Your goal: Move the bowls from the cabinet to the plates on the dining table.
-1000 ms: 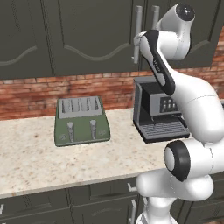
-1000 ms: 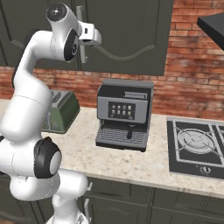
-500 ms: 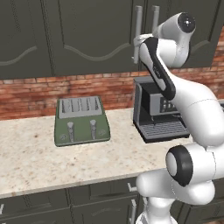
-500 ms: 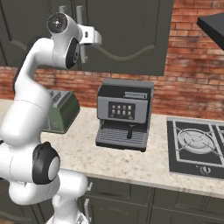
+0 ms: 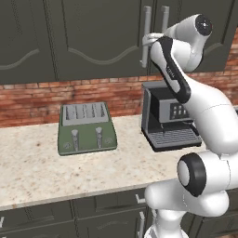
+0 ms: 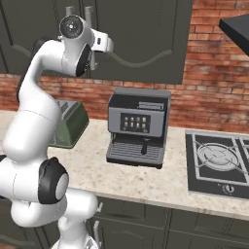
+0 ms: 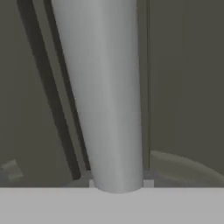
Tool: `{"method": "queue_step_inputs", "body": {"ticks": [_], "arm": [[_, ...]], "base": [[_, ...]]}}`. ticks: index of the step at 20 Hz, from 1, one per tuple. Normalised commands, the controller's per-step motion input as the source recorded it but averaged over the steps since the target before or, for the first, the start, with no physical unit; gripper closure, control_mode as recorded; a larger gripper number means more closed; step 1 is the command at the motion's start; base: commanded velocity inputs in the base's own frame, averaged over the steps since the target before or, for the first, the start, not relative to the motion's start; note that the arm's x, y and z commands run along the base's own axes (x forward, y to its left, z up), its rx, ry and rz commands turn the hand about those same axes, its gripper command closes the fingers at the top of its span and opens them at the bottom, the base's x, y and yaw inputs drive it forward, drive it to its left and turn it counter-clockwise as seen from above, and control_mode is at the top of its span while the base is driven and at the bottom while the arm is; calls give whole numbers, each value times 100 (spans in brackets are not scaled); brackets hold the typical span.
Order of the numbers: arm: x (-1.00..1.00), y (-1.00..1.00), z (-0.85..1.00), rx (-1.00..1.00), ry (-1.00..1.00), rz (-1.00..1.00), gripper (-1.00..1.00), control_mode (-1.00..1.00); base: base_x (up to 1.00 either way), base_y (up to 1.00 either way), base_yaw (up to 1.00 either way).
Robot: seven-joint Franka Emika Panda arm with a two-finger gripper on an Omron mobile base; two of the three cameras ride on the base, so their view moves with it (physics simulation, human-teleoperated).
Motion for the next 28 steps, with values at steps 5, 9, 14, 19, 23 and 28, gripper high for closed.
{"method": "queue_step_inputs", "body": {"ticks": [5,9,14,19,23,28], "arm": [[-40,0,26,9,3,6,100,-100],[-81,-12,42,-1,-2,10,100,-100],[-88,-30,38,-9,-12,15,100,-100],[-83,-44,33,-6,-4,17,100,-100],[-79,-42,30,-4,6,16,100,-100],[-76,-43,29,-3,10,15,100,-100]], "base": [[0,0,0],[0,0,0],[0,0,0],[0,0,0],[0,0,0],[0,0,0]]}}
